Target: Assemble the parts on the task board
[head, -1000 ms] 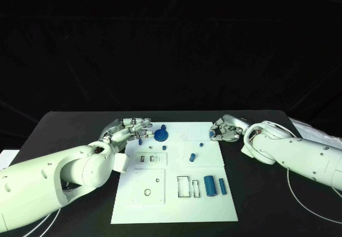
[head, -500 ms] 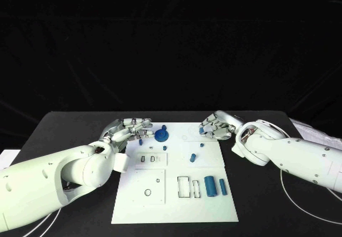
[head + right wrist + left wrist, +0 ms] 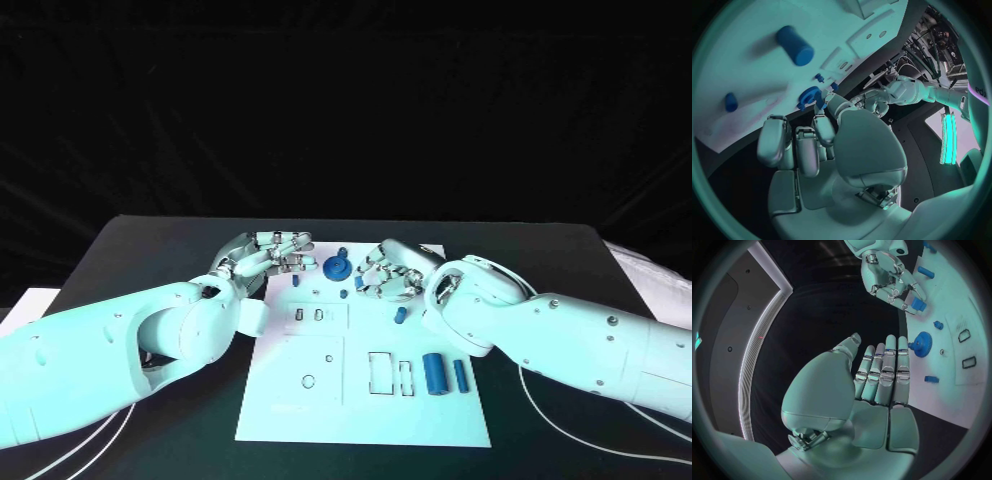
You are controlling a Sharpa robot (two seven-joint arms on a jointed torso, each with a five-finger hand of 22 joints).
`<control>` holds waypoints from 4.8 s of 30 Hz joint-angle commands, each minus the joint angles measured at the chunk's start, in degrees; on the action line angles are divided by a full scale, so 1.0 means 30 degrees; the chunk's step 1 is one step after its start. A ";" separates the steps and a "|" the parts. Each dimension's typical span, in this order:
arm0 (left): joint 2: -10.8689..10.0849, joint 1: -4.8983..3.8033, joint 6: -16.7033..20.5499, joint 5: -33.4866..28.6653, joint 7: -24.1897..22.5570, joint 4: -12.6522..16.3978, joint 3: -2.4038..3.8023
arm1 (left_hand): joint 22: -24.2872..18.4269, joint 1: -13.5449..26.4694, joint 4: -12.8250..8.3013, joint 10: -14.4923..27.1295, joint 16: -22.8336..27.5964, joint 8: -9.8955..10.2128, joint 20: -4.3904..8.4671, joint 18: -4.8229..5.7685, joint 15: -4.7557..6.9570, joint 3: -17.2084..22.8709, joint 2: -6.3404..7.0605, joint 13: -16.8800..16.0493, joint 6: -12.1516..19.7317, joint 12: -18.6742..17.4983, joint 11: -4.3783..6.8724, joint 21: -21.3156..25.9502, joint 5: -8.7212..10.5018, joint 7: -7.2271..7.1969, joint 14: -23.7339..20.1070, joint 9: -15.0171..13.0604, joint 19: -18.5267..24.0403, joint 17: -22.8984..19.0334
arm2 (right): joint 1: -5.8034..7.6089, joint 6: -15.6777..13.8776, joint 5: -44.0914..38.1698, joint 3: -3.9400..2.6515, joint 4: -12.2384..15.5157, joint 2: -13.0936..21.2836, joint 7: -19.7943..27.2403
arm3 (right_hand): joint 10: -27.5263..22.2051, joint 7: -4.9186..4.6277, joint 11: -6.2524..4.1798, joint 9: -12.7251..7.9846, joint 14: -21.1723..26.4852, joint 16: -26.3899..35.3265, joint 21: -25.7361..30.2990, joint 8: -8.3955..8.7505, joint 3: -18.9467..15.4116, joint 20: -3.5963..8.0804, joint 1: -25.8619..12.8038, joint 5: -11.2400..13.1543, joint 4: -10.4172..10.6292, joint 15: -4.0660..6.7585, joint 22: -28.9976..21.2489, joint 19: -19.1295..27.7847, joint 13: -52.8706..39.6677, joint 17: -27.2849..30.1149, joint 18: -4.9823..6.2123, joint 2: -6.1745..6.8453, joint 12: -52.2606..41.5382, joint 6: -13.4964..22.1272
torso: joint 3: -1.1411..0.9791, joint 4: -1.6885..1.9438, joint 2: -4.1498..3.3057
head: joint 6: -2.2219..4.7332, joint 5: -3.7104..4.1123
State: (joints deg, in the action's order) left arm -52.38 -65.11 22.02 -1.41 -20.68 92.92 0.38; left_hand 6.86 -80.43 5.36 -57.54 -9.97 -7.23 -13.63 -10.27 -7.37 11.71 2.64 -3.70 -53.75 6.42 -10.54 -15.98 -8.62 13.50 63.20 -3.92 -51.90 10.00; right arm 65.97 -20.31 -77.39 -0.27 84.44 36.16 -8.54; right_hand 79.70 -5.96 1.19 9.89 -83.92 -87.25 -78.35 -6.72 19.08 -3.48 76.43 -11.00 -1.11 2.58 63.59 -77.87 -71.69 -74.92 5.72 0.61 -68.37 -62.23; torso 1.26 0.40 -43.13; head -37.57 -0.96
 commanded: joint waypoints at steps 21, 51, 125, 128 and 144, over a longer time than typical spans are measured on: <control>0.0211 -0.0009 -0.0356 -0.0211 -0.0242 -0.0261 0.0012 | -0.0036 -0.0039 -0.0105 0.0026 0.0091 0.0112 -0.0012 -0.0045 -0.0010 0.0020 -0.0205 -0.0004 0.0051 -0.0098 0.0021 0.0102 0.0099 0.0103 -0.0052 -0.0018 0.0070 0.0044 | -0.1033 0.0827 -0.2825 0.0422 -0.0489 -0.2419 -0.2328 | -0.0038 0.0076 -0.0081 0.0337 -0.1539 0.0233 0.0195 -0.0042 0.0037 0.0102 -0.1306 -0.0087 0.0372 0.0142 -0.0265 0.0128 0.0077 -0.2615 -0.0134 0.0082 0.0146 -0.0339 | -0.0035 -0.0032 -0.0033 | -0.0357 -0.0346; 0.0264 -0.0007 -0.0401 -0.0220 -0.0209 -0.0313 0.0012 | -0.0039 -0.0037 -0.0114 0.0023 0.0099 0.0113 -0.0013 -0.0045 -0.0010 0.0031 -0.0210 -0.0004 0.0049 -0.0099 0.0022 0.0104 0.0099 0.0103 -0.0051 -0.0019 0.0069 0.0048 | -0.1146 0.2080 -0.3741 0.0460 -0.0328 -0.2303 -0.2811 | -0.0247 0.0010 -0.0047 0.0303 -0.1483 0.0390 0.0430 0.0175 -0.0399 0.0115 -0.1804 -0.0303 0.0393 0.0135 -0.0676 0.0304 0.0339 -0.2340 -0.0063 0.0742 0.0538 -0.0170 | -0.0044 -0.0039 -0.0027 | -0.0661 -0.0509; 0.4052 -0.1619 -0.8987 2.0796 1.9081 -0.3897 0.0024 | 2.2680 0.5062 0.3775 -0.6350 -2.6677 -0.9215 0.3888 0.2381 0.3940 -0.5825 -0.1628 -2.0506 -0.0353 2.1523 0.3869 -2.1953 0.1638 -0.3534 0.8932 -0.7352 -1.0540 2.6665 | 0.2476 -0.0622 0.7293 0.0102 0.2916 0.6360 0.1626 | -0.2818 -0.0778 0.0661 -0.0733 -0.0938 0.2096 0.3045 0.0507 -0.3837 -0.0413 -0.1857 -0.2051 0.1783 -0.0443 -0.4809 0.1887 0.4205 0.0092 0.0620 0.1303 0.4533 0.2747 | -0.0431 -0.0545 0.1486 | -0.1350 -0.1340; 0.4251 -0.1621 -0.9143 2.0831 1.9111 -0.4015 0.0020 | 2.2731 0.5109 0.3780 -0.6371 -2.6677 -0.9330 0.3900 0.2389 0.3951 -0.6010 -0.1642 -2.0553 -0.0282 2.1544 0.3880 -2.1977 0.1734 -0.3546 0.8932 -0.7496 -1.0556 2.6665 | 0.2465 -0.0594 0.7271 0.0119 0.2839 0.6272 0.1604 | -0.2818 -0.0778 0.0661 -0.0733 -0.0938 0.2096 0.3045 0.0507 -0.3837 -0.0413 -0.1857 -0.2051 0.1783 -0.0443 -0.4809 0.1887 0.4205 0.0092 0.0620 0.1303 0.4533 0.2747 | -0.0432 -0.0551 0.1494 | -0.1374 -0.1377; 0.4962 -0.1634 -1.0259 2.1101 1.9245 -0.4565 -0.0021 | 2.3022 0.5008 0.3732 -0.6459 -2.6677 -0.9610 0.3927 0.2444 0.3977 -0.6359 -0.1734 -2.0728 -0.0140 2.1648 0.3914 -2.2131 0.1784 -0.3586 0.8932 -0.7854 -1.0664 2.6665 | 0.2291 -0.0500 0.5548 0.0164 0.2585 0.5858 0.1436 | -0.2955 -0.0754 0.0643 -0.0727 -0.0887 0.2270 0.3226 0.0436 -0.4002 -0.0404 -0.1890 -0.2150 0.1908 -0.0431 -0.5070 0.1976 0.4437 0.0326 0.0660 0.1264 0.4763 0.2669 | -0.0408 -0.0581 0.1449 | -0.1646 -0.1416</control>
State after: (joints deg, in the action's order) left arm -37.72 -69.93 -6.56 61.15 36.72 79.29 0.32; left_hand 74.94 -65.41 16.50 -76.50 -89.86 -35.69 -1.75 -3.55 3.99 -7.03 -2.40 -65.85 -54.44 71.02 1.05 -82.10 -3.48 2.74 83.98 -27.45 -83.44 74.92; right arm 72.91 -22.65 -59.04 0.23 92.23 53.84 -3.90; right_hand 71.21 -8.34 3.15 7.79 -83.92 -80.81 -69.04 -5.30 7.51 -4.52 70.91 -17.20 4.59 1.33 48.44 -72.32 -58.43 -73.99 6.63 4.40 -54.47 -53.88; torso 0.04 -1.27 -38.74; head -42.38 -5.22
